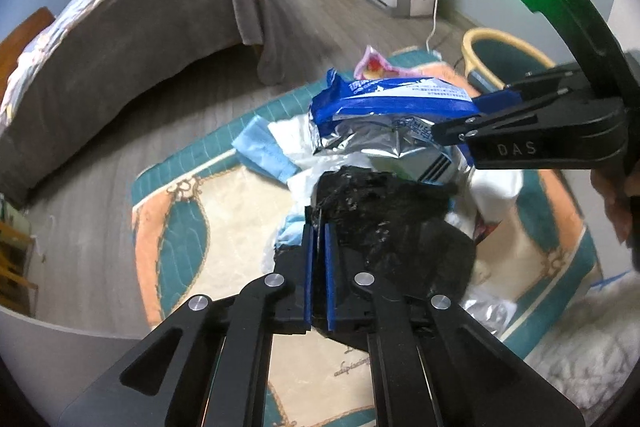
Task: Collect trash
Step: 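Grasp the black plastic bag with the left tool while the right tool grasps the blue wipes packet, then carry the blue packet and black bag to the bin and release both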
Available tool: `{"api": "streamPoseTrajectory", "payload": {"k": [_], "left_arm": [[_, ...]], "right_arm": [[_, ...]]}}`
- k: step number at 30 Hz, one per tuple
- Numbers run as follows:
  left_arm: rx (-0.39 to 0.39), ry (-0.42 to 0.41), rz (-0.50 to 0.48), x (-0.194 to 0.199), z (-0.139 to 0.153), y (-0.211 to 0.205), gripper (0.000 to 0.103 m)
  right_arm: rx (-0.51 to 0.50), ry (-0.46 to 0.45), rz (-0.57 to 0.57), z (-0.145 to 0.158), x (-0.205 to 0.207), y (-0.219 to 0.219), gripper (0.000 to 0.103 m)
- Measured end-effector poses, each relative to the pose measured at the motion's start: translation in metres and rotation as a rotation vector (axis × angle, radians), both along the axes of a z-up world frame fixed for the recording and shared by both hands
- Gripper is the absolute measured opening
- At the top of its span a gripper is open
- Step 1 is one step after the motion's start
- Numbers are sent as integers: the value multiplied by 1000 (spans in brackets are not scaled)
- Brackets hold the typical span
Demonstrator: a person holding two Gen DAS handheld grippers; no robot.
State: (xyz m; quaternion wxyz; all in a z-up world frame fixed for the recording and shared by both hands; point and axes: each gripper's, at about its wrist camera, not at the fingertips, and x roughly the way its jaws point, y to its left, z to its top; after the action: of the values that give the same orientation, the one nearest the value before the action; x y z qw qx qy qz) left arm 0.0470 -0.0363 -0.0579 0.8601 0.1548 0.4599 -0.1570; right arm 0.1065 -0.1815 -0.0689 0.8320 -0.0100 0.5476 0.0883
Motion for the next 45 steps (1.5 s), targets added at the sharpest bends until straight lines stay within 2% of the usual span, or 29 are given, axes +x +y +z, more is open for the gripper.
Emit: {"api": "streamPoseTrajectory", "payload": {"k": [11,16,20,29,37,45], "left_arm": [[-111,-134,-3,-12,50,0,5],[-132,-212,-18,-16,68,-11,5],[-156,-241,-23,-16,77,-23,5],[-167,-319,-102,-22,102,-80,5],[-162,-284,-202,0,96,-152,6],[-132,-212,-243,34,70,-214,6]], "right_arm": [[53,-92,-133,63,-24,-44,44],[22,-165,-183,94,-45,-87,44],[19,-191,-241,102,-52,-122,44],[20,-179,-367,86,-40,-192,44],[36,-122,-479,60,-32,-239,44],[3,-30,-609,25,-39,-280,44]]}}
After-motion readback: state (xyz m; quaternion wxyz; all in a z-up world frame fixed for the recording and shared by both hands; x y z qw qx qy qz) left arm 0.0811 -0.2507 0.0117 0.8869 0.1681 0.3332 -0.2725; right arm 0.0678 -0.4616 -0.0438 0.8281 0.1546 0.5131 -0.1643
